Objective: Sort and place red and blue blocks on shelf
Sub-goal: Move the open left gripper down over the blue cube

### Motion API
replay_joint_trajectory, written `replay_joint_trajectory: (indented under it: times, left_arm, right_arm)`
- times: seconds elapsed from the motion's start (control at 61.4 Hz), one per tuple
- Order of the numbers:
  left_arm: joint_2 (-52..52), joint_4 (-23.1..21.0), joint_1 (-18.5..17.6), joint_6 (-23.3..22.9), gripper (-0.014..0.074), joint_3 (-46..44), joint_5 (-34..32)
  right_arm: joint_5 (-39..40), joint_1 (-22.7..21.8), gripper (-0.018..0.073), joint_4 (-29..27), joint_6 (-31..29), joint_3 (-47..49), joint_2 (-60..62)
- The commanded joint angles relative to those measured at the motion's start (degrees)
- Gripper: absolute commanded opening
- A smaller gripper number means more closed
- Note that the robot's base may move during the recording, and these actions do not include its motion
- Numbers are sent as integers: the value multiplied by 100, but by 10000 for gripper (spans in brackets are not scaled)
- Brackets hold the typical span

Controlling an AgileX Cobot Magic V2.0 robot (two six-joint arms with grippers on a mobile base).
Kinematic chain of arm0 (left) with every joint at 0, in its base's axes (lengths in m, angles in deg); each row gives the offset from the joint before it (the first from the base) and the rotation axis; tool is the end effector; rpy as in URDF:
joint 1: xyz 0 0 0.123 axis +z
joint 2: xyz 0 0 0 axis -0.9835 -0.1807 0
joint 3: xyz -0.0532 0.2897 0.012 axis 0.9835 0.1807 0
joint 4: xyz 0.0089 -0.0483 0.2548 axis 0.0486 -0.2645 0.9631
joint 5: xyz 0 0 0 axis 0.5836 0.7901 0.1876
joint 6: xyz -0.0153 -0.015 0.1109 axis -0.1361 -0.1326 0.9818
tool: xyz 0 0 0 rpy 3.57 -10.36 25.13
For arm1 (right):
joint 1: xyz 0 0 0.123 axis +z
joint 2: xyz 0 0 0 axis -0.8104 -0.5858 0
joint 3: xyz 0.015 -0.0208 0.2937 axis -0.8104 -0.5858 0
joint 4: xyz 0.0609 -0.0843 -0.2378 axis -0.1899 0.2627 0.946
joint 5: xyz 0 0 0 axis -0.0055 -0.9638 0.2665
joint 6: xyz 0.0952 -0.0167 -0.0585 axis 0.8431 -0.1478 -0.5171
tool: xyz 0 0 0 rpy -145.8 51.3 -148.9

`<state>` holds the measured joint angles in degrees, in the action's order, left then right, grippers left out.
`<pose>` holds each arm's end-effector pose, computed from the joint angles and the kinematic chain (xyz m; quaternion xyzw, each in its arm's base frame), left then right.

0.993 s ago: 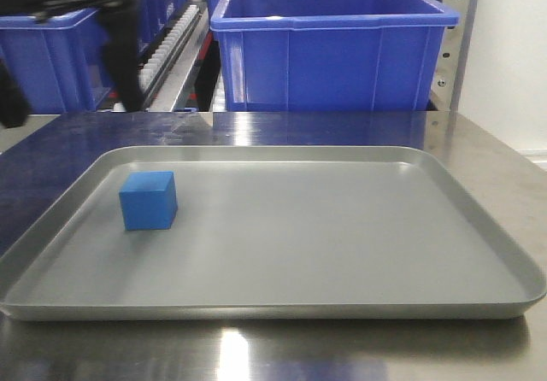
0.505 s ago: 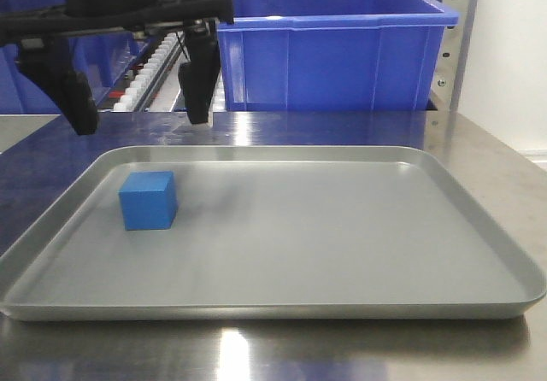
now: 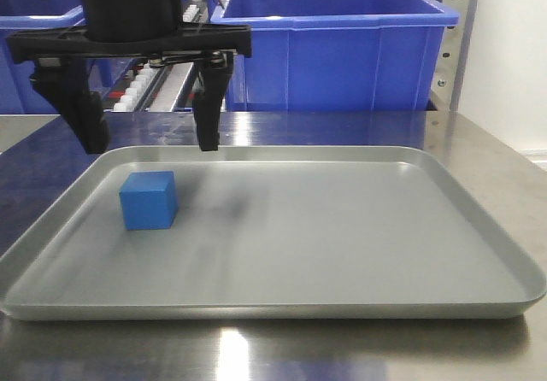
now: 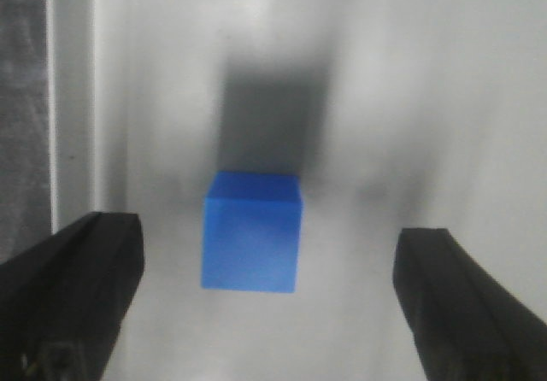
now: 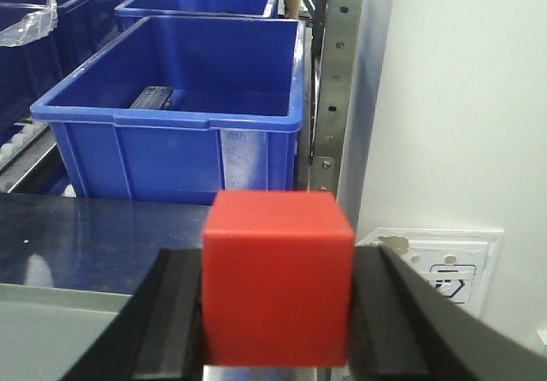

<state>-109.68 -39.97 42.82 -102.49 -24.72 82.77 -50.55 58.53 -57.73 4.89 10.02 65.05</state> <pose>0.3153 -0.2257 0.2587 -0.0218 0.9955 -0.0251 0.0886 0.1137 0.0090 0.3092 -0.0207 0.7071 0.0355 0.7059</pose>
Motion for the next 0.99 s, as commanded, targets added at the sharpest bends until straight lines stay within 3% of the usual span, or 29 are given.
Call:
replay_joint_trajectory:
  times: [0.0, 0.456, 0.684, 0.977]
  left_arm:
    - [283, 280, -32, -56, 619, -177, -111]
    - [283, -13, -32, -56, 619, 55, -162]
    - [283, -43, -32, -56, 619, 357, -599]
    - [165, -21, -32, -56, 619, 397, -675]
  right_arm:
    - [504, -36, 68, -9, -50, 168, -21]
    - [504, -36, 68, -9, -50, 168, -21]
    - [504, -36, 68, -9, -50, 168, -21]
    - [504, -36, 68, -9, -50, 168, -21]
